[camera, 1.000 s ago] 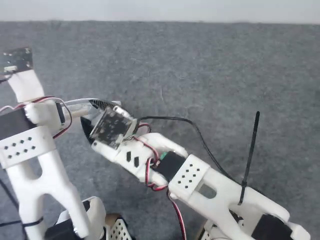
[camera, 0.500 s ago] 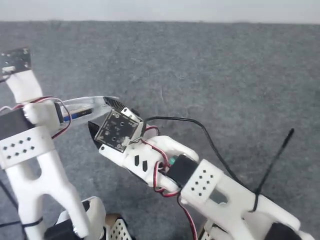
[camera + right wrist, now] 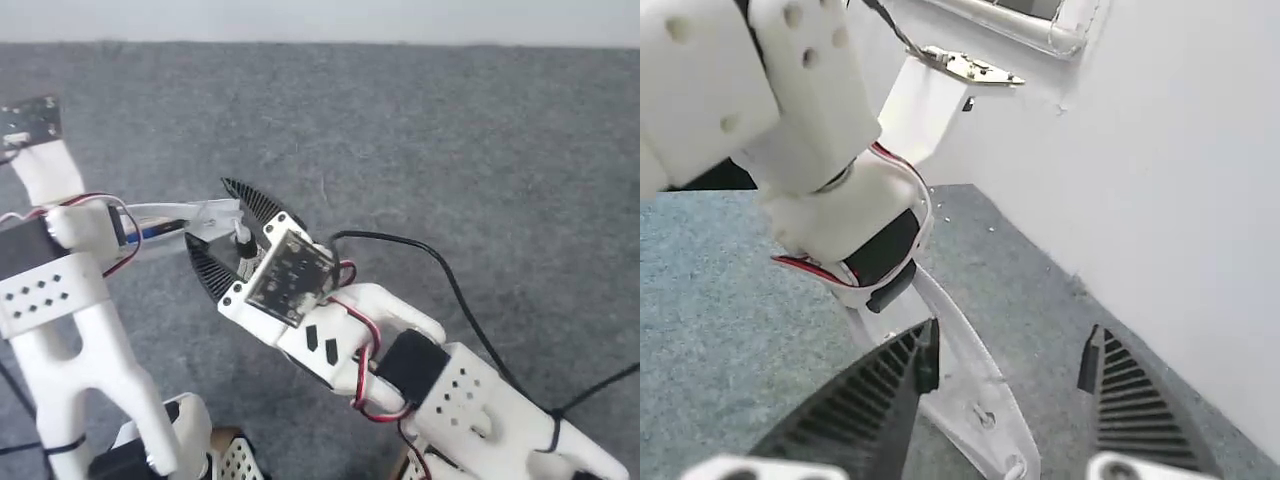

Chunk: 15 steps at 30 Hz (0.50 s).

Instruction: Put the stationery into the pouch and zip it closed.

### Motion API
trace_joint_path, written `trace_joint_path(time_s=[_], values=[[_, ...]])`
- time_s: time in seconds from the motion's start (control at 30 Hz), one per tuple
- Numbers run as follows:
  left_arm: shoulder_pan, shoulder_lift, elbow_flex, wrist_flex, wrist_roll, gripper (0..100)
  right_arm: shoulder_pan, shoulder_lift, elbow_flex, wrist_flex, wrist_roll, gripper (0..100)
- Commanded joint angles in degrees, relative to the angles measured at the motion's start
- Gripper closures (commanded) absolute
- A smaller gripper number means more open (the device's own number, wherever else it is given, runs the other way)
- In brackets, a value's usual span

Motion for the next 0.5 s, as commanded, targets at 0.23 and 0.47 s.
trace_joint_path(time_s=[0.23,0.47], values=[[-0.35,-0.53,-0.48,-2.20,0.88,99,5.58,-10.07,-1.76,5.05,-1.32,92.0],[-2.02,-0.53,-0.57,-3.08,3.60,99,5.76,-14.20,-1.49,21.14,-1.41,89.7]])
